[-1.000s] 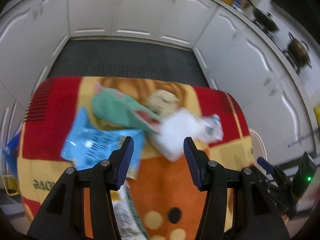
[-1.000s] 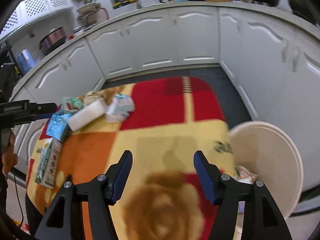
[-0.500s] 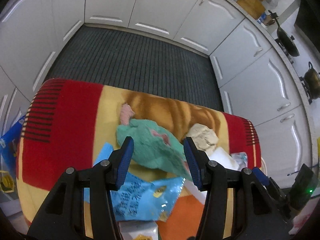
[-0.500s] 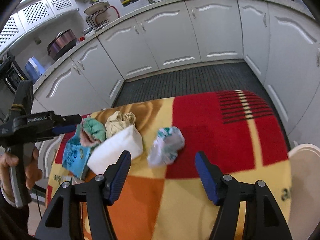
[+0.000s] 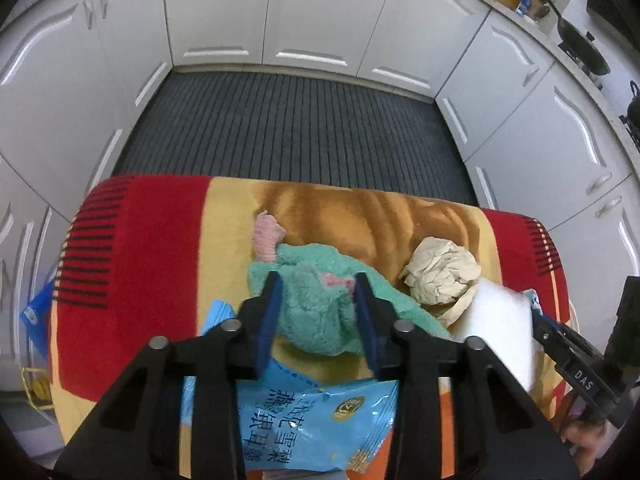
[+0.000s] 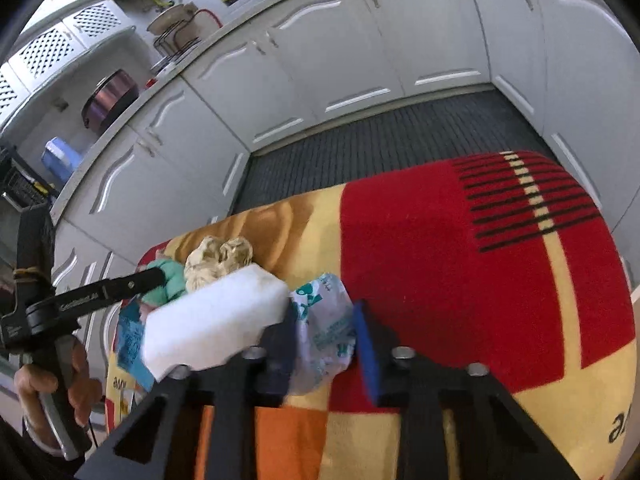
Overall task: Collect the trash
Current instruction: 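Grasp the green towel with the left gripper while the right gripper grasps the wipes pack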
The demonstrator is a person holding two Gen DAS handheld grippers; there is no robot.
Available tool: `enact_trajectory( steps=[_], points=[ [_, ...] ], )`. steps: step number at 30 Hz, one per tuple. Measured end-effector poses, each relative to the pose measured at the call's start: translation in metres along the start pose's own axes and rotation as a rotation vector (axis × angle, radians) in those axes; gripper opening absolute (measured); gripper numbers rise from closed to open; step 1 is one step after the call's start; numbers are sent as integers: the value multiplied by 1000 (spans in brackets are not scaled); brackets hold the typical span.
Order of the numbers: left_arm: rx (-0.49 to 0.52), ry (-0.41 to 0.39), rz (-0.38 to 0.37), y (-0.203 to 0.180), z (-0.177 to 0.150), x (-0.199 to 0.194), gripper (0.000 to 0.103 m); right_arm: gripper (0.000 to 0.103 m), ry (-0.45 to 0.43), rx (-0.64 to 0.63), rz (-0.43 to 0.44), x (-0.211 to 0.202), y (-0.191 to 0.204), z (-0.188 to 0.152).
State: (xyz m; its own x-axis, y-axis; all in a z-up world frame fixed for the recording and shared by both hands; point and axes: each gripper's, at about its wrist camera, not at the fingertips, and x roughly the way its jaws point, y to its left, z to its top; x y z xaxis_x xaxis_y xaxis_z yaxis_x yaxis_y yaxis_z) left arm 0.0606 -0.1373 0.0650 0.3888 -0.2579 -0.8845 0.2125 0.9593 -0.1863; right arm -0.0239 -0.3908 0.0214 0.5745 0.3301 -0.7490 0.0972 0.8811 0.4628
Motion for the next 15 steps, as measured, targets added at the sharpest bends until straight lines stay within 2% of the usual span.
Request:
enact_trajectory(
  steps=[5, 9, 15],
  points=[
    [-18, -26, -39, 8, 0, -14, 19, 18, -48, -59, -25, -19, 5, -10],
    [-8, -62, -70, 5, 0, -37, 17, 18, -88, -100, -42, -43, 9, -17],
    [47, -103, -119, -21, -7, -70, 16, 18, -121, -128, -61, -72, 11, -31]
  ],
)
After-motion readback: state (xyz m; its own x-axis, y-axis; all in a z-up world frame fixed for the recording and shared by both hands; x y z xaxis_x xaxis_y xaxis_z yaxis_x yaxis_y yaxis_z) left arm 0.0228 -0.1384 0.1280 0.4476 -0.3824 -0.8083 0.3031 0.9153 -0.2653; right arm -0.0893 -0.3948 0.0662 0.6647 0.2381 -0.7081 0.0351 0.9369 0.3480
